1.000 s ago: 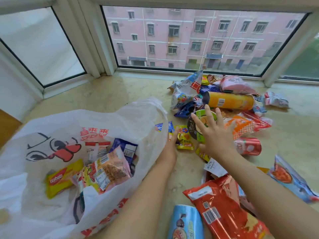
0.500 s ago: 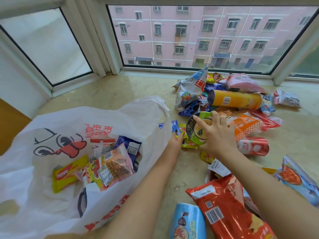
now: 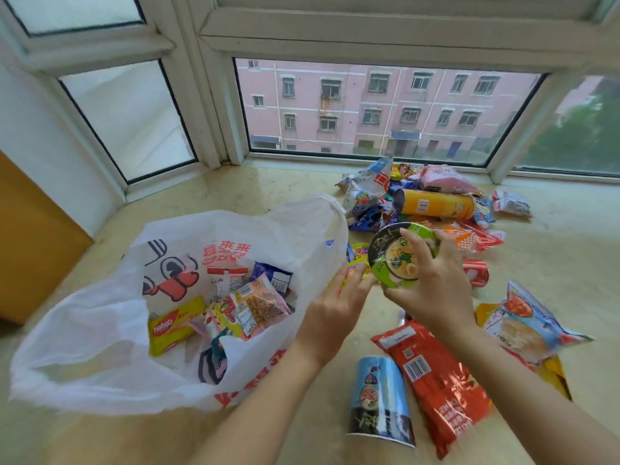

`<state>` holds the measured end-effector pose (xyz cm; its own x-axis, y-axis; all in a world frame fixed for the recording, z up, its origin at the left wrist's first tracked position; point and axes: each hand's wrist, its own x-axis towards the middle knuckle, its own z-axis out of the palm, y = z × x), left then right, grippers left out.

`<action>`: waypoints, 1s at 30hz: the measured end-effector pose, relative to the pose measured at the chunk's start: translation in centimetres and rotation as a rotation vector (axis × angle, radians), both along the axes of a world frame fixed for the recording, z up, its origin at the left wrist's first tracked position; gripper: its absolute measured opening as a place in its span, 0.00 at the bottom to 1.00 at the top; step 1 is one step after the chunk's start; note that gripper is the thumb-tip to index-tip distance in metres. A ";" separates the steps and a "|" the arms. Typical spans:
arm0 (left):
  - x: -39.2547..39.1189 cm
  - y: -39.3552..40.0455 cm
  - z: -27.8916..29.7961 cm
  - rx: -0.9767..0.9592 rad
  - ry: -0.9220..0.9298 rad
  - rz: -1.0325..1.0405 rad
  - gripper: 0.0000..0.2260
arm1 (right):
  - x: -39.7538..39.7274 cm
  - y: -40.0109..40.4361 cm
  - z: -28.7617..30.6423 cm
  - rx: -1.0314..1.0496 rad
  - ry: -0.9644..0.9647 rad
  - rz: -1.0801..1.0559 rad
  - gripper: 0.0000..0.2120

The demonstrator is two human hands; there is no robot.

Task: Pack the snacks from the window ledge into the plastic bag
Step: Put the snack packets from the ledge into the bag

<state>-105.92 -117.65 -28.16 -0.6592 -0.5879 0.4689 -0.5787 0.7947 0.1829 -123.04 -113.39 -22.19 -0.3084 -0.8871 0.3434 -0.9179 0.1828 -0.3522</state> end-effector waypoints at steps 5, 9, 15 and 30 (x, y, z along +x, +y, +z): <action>5.7 2.1 3.7 -0.068 0.095 0.011 0.17 | 5.3 2.7 3.5 -0.131 -0.052 0.007 0.40; 12.4 3.5 6.4 -0.080 0.237 0.066 0.20 | 11.0 4.2 5.0 -0.175 -0.034 0.053 0.38; 20.2 1.8 5.9 0.004 -0.041 0.212 0.32 | 19.2 2.4 4.5 -0.141 -0.016 0.189 0.37; 20.6 -2.6 3.9 0.324 -0.028 0.554 0.41 | 24.2 -6.5 -2.5 -0.035 -0.195 0.424 0.36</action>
